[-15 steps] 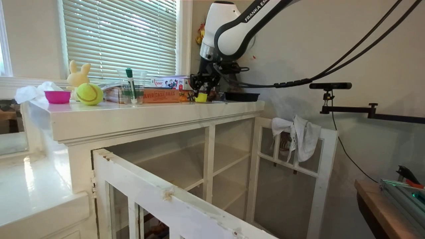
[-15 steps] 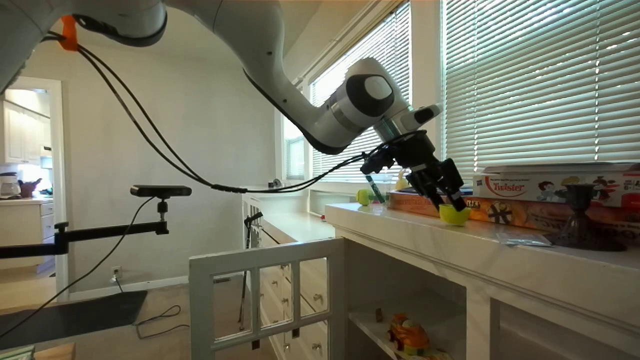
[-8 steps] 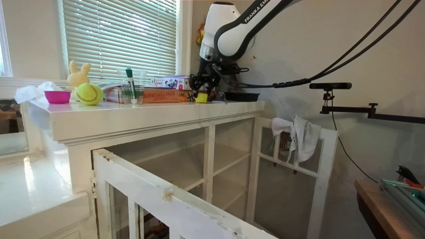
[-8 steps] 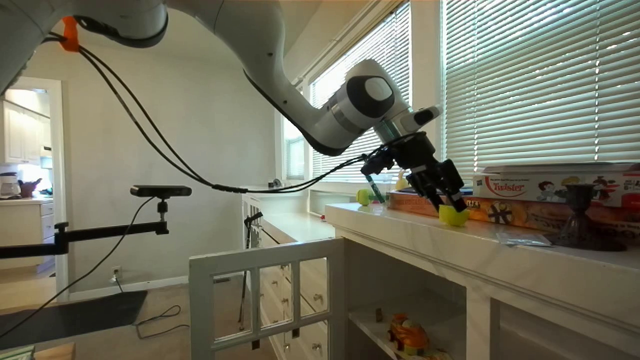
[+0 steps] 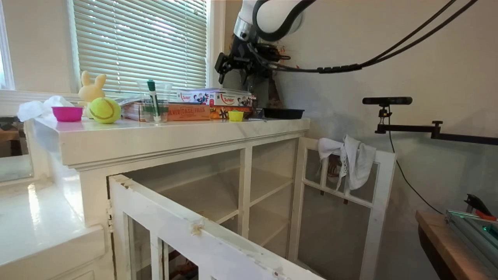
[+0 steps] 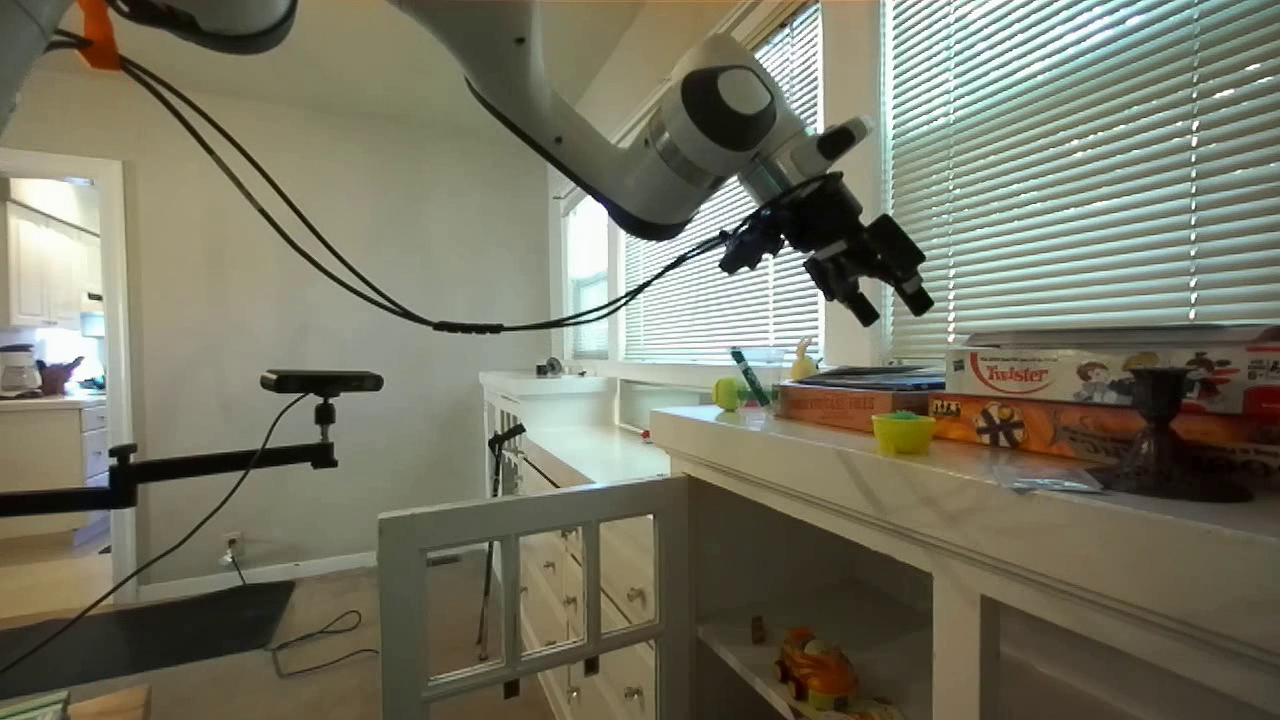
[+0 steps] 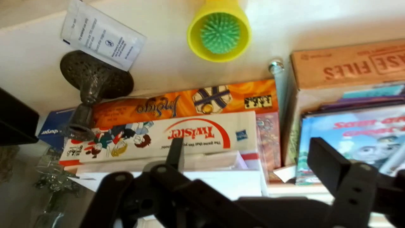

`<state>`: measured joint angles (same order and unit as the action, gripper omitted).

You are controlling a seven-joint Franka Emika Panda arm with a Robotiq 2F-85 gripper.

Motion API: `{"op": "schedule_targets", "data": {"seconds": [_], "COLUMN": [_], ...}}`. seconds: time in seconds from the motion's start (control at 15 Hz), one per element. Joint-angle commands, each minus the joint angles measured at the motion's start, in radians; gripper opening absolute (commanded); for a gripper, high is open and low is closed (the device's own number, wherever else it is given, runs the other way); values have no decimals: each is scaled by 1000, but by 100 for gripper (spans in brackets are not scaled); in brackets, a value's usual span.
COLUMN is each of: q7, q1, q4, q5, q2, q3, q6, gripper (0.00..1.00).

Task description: Place the yellow vessel on top of the cabinet.

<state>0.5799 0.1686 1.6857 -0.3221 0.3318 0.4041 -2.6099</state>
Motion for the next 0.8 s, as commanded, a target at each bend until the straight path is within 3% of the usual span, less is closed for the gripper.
{"op": "schedule_targets", "data": {"seconds": [0.0, 0.33, 0.47, 0.53, 0.73], "q7": [-57, -117, -64, -73, -73], "q1": [-46, -76, -61, -76, -76], "q4": [10, 44, 60, 14, 18], "q5": [40, 135, 65, 84, 82], "q2": [-100, -161, -179, -134, -143], "q3": [-113, -248, -249, -256, -263], "q6": [48, 42, 31, 27, 27], "gripper": [100, 100, 100, 100, 100]}}
